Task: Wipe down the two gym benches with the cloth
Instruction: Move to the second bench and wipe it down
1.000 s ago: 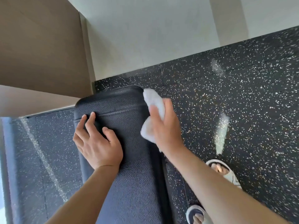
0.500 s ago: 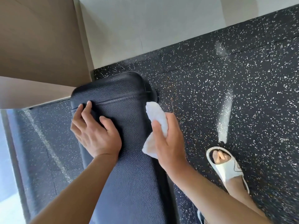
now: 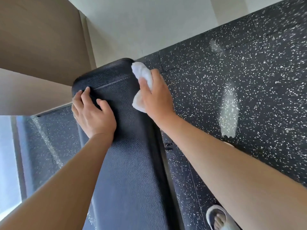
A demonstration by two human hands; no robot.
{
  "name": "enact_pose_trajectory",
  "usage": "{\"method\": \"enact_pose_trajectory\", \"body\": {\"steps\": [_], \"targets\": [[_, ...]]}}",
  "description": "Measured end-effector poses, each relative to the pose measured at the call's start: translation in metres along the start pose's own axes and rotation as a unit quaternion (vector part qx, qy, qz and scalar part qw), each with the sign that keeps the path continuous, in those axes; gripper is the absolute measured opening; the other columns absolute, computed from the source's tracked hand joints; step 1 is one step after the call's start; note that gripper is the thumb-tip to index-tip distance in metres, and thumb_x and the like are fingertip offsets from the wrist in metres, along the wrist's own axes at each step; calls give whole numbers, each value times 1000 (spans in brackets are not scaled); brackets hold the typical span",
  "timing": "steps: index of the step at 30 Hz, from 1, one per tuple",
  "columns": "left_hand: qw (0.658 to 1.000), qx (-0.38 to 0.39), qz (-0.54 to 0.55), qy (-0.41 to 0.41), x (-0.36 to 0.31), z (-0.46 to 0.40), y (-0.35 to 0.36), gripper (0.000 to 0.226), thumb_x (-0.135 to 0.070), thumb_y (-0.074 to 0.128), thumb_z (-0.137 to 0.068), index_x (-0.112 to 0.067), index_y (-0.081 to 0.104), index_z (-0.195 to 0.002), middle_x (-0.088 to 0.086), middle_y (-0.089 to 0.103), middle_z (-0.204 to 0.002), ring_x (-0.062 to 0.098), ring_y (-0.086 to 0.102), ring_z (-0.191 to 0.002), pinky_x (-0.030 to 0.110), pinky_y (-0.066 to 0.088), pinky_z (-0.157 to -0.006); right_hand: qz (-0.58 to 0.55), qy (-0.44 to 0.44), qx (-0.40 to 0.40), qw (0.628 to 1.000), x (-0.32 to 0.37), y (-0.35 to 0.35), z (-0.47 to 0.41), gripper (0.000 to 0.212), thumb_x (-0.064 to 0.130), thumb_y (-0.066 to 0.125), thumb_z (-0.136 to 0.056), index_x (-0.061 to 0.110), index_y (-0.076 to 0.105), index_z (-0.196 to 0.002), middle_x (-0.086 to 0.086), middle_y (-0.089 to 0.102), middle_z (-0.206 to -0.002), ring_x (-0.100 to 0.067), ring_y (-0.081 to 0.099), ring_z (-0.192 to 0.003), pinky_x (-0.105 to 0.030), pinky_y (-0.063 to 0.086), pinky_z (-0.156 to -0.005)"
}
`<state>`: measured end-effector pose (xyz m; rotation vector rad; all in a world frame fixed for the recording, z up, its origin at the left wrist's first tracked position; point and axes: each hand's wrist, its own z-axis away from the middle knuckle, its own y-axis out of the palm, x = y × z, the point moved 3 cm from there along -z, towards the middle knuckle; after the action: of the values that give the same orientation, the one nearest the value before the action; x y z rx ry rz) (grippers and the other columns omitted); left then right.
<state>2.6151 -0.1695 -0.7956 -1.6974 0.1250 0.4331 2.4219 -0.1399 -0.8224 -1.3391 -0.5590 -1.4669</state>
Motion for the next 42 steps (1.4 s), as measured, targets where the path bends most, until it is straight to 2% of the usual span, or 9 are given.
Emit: {"method": "enact_pose_trajectory", "body": {"steps": [4, 6, 9, 12, 17, 22, 25, 37, 42], "targets": [[998, 62, -9, 17, 5, 13, -3, 63, -33, 36, -102, -23, 33, -164, 1, 23, -174, 22, 16, -161, 47, 12, -131, -17, -3, -12, 1000, -28, -10, 81, 15, 32, 52, -106, 17, 51, -106, 3, 55, -100, -21, 54, -91, -45, 47, -82], [993, 98, -17, 67, 12, 52, -11, 64, -34, 36, -103, -23, 29, -166, -1, 18, -176, 21, 10, -163, 46, 9, -132, -19, 22, -3, 1000, -53, -18, 140, 9, 34, 51, -106, 26, 48, -102, 8, 54, -94, -18, 55, -89, -42, 47, -78], [984, 123, -39, 126, 38, 147, -35, 63, -30, 36, -103, -22, 32, -165, -1, 21, -175, 23, 12, -163, 51, 15, -131, -8, 28, 14, 999, -82, -33, 227, 3, 36, 51, -106, 35, 48, -105, 13, 55, -95, -13, 58, -91, -40, 49, -80], [985, 110, -62, 121, 60, 213, -49, 64, -28, 38, -100, -21, 37, -163, 1, 26, -174, 26, 19, -162, 56, 21, -128, 10, 19, 37, 999, -91, -41, 274, 12, 45, 47, -105, 35, 50, -111, 13, 55, -100, -15, 60, -95, -43, 51, -84], [987, 97, -72, 108, 61, 217, -45, 67, -26, 43, -93, -20, 42, -160, 3, 31, -171, 27, 25, -160, 52, 20, -129, 18, 21, 14, 1000, -67, -30, 206, 16, 40, 49, -104, 24, 49, -104, 8, 52, -94, -16, 53, -86, -34, 43, -77], [987, 92, -79, 109, 65, 217, -44, 69, -27, 43, -92, -24, 40, -161, 2, 30, -171, 27, 25, -160, 52, 20, -129, 11, 15, -44, 999, -13, 1, 48, 17, 27, 53, -106, 10, 52, -108, -3, 56, -99, -21, 53, -87, -39, 38, -72], [986, 96, -88, 107, 66, 216, -42, 69, -27, 42, -93, -24, 39, -161, 2, 28, -172, 28, 24, -160, 50, 17, -130, 10, -7, -36, 999, -8, 4, 17, 19, 27, 53, -107, 8, 53, -109, -3, 57, -100, -21, 56, -88, -37, 39, -72], [989, 85, -72, 99, 59, 219, -44, 66, -24, 40, -94, -20, 42, -160, 4, 31, -171, 30, 25, -159, 55, 20, -128, 0, 34, 41, 999, -98, -44, 287, 8, 40, 48, -103, 32, 48, -105, 11, 52, -94, -15, 56, -89, -38, 48, -80], [989, 79, -72, 103, 61, 220, -44, 66, -25, 40, -94, -21, 41, -160, 2, 31, -171, 28, 24, -159, 55, 20, -128, -7, 33, 47, 998, -92, -41, 265, 14, 41, 49, -105, 27, 49, -110, 9, 54, -95, -15, 56, -88, -37, 46, -79]]}}
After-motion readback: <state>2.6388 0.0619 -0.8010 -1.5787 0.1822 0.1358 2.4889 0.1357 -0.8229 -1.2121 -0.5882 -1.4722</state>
